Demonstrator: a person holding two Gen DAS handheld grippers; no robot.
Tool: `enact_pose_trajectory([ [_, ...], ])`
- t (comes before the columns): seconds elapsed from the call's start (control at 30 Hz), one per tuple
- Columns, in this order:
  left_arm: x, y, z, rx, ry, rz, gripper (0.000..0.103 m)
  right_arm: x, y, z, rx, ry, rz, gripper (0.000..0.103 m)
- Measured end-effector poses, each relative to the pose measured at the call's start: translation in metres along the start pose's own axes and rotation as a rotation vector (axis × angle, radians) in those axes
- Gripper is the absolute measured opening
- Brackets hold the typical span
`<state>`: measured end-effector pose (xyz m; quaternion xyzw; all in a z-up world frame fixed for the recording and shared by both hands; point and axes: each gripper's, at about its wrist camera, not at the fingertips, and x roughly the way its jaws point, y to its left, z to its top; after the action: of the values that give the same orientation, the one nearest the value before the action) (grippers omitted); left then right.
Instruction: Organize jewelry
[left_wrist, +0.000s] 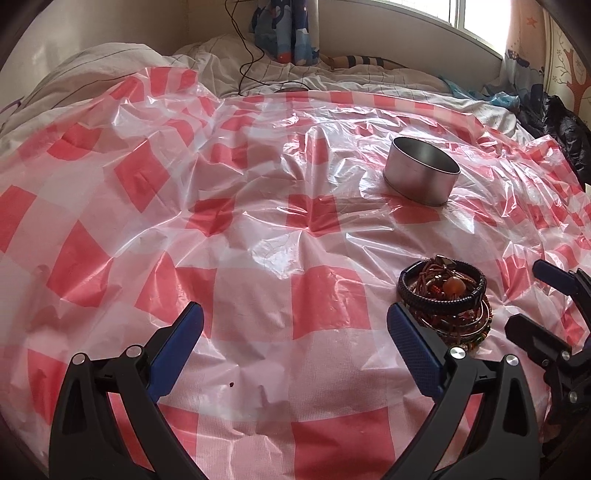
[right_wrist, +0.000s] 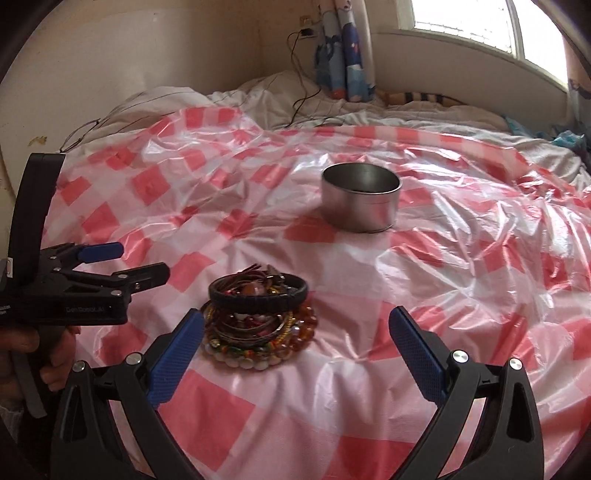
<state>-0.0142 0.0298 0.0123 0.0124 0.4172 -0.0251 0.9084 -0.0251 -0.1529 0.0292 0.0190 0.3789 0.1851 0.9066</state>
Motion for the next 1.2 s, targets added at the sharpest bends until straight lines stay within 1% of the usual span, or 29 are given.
enact_pose_trajectory([
  [0.13, -0.001, -0.003, 0.002, 0.017, -0.007, 0.014, 0.095, 0.018, -0.011, 0.013, 0.11, 0.088, 0.152, 0.095],
  [0.2, -0.001, -0.004, 0.003, 0.023, -0.009, 0.015, 0.095, 0.027, -0.019, 0.019, 0.168, 0.118, 0.201, 0.095],
  [0.23, -0.002, -0.004, 0.003, 0.024, -0.01, 0.013, 0.095, 0.034, -0.023, 0.021, 0.201, 0.148, 0.225, 0.092],
  [0.27, -0.002, -0.004, 0.004, 0.025, -0.011, 0.012, 0.095, 0.04, -0.027, 0.022, 0.232, 0.174, 0.251, 0.08],
  [0.33, -0.002, -0.005, 0.005, 0.025, -0.014, 0.011, 0.095, 0.049, -0.034, 0.021, 0.288, 0.222, 0.302, 0.067],
  [0.4, -0.004, -0.006, 0.006, 0.025, -0.017, 0.007, 0.095, 0.052, -0.037, 0.018, 0.319, 0.244, 0.324, 0.067],
  [0.6, -0.005, -0.01, 0.007, 0.035, -0.023, -0.001, 0.095, 0.061, -0.038, 0.022, 0.333, 0.268, 0.341, 0.067],
  [0.63, -0.004, -0.01, 0.007, 0.037, -0.02, 0.0, 0.095, 0.064, -0.038, 0.024, 0.33, 0.269, 0.345, 0.066],
  [0.67, -0.003, -0.01, 0.007, 0.038, -0.018, 0.001, 0.095, 0.065, -0.038, 0.025, 0.332, 0.266, 0.359, 0.057],
  [0.7, -0.003, -0.01, 0.006, 0.038, -0.017, 0.003, 0.095, 0.068, -0.038, 0.025, 0.338, 0.27, 0.371, 0.052],
  [0.77, -0.002, -0.009, 0.006, 0.036, -0.016, 0.006, 0.095, 0.071, -0.04, 0.026, 0.338, 0.269, 0.364, 0.032],
  [0.83, -0.001, -0.008, 0.006, 0.032, -0.013, 0.009, 0.095, 0.07, -0.044, 0.025, 0.349, 0.255, 0.375, 0.025],
  [0.9, -0.001, -0.008, 0.005, 0.028, -0.012, 0.012, 0.095, 0.063, -0.048, 0.025, 0.354, 0.226, 0.382, 0.022],
  [0.97, 0.0, -0.007, 0.005, 0.025, -0.01, 0.015, 0.095, 0.057, -0.049, 0.027, 0.349, 0.193, 0.385, 0.016],
  [1.03, 0.0, -0.006, 0.004, 0.023, -0.009, 0.017, 0.095, 0.05, -0.048, 0.03, 0.336, 0.163, 0.379, 0.013],
  [1.2, 0.001, -0.003, 0.003, 0.014, -0.005, 0.011, 0.095, 0.033, -0.047, 0.032, 0.309, 0.095, 0.365, 0.012],
])
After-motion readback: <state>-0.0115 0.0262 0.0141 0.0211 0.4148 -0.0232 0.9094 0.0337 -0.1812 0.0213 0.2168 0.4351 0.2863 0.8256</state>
